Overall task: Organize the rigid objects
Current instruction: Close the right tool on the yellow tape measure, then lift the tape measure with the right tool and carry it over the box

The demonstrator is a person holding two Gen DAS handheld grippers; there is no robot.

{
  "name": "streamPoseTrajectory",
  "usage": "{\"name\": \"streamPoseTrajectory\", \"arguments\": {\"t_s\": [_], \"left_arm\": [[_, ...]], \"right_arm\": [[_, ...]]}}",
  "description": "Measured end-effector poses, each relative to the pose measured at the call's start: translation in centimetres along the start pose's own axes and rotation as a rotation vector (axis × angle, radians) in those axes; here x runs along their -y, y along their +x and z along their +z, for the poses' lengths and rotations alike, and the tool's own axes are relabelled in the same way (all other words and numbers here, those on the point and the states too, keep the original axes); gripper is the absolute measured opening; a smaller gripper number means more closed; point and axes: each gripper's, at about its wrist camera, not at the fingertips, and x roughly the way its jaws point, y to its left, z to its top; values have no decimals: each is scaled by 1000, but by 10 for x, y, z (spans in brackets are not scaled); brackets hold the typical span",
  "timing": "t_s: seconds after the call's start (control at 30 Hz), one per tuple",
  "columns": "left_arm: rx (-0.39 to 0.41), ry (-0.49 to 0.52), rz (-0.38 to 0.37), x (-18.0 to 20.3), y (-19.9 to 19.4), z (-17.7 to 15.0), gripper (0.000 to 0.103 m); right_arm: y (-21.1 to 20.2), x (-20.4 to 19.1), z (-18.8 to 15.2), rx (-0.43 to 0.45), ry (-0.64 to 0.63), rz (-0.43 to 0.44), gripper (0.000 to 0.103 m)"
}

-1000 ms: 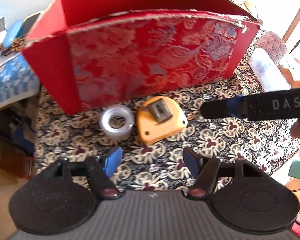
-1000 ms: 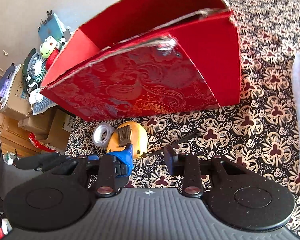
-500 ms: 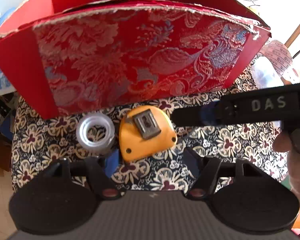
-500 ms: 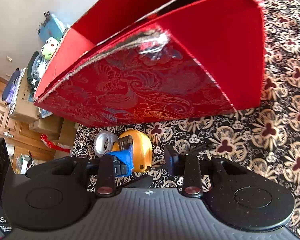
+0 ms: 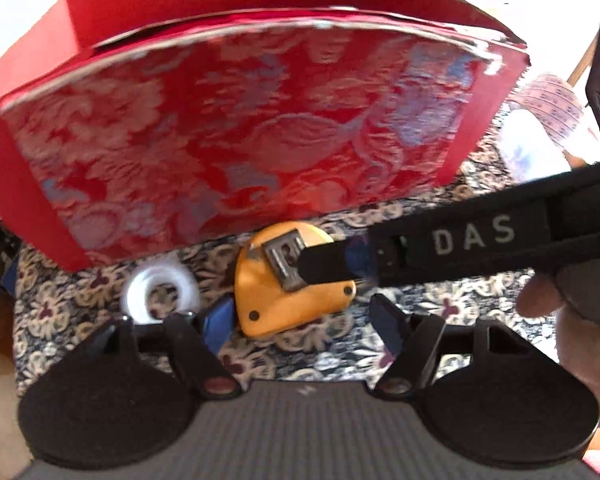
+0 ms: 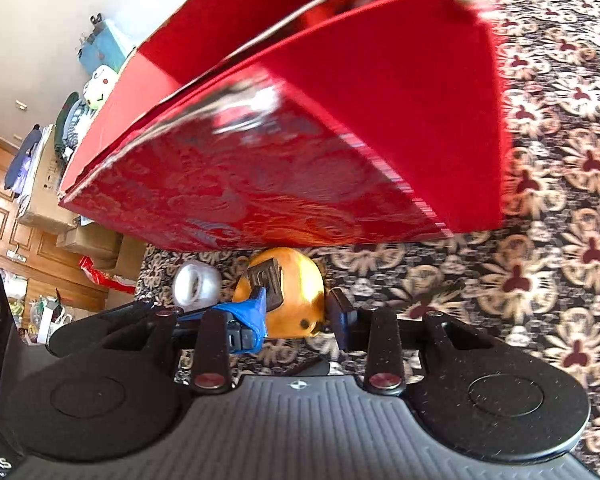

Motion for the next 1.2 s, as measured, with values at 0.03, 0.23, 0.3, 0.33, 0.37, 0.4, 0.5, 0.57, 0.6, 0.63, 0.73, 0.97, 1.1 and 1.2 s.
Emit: {"name": "streamPoseTrajectory", "arguments": {"t_s": [0.03, 0.23, 0.3, 0.33, 0.37, 0.4, 0.5, 0.57, 0.6, 0.63, 0.73, 0.97, 1.1, 1.2], "left_arm": [[2, 8, -13, 4, 1, 0, 72], [9, 86, -1, 29, 10, 4, 73], [10, 101, 14, 31, 13, 8, 73], [11, 107, 23, 31, 14, 10, 73], [13, 110, 33, 30, 14, 12, 73], [16, 112, 39, 30, 17, 18, 73], [17, 117, 40, 27, 20, 25, 74], [15, 121, 29, 26, 25, 30, 75], [14, 122, 24, 26, 27, 35, 75], [13, 122, 19, 27, 29, 38, 75], [24, 129, 13, 28, 37, 51, 75], [30, 123, -5, 33, 41, 41, 70], [19, 153, -25, 36, 26, 17, 68], [11, 180, -46, 45, 23, 12, 67]], "right_arm": [[-3, 4, 0, 5, 7, -4, 17], [-12, 17, 1, 35, 50, -12, 17], [-12, 16, 1, 39, 46, -7, 17], [-11, 14, 2, 38, 37, -3, 17], [-10, 11, 2, 35, 27, 1, 17], [-8, 8, 2, 32, 14, 4, 17], [1, -1, 2, 5, -42, -2, 18], [3, -6, 0, 19, -79, -19, 19], [3, -8, -1, 24, -92, -19, 19], [4, -8, -1, 30, -98, -17, 19], [3, -2, 0, 37, -78, -2, 17], [-9, 7, -9, 43, -79, -3, 16], [-19, 14, -19, 39, -48, -11, 16], [-30, 18, -28, 50, -28, -27, 16]]}}
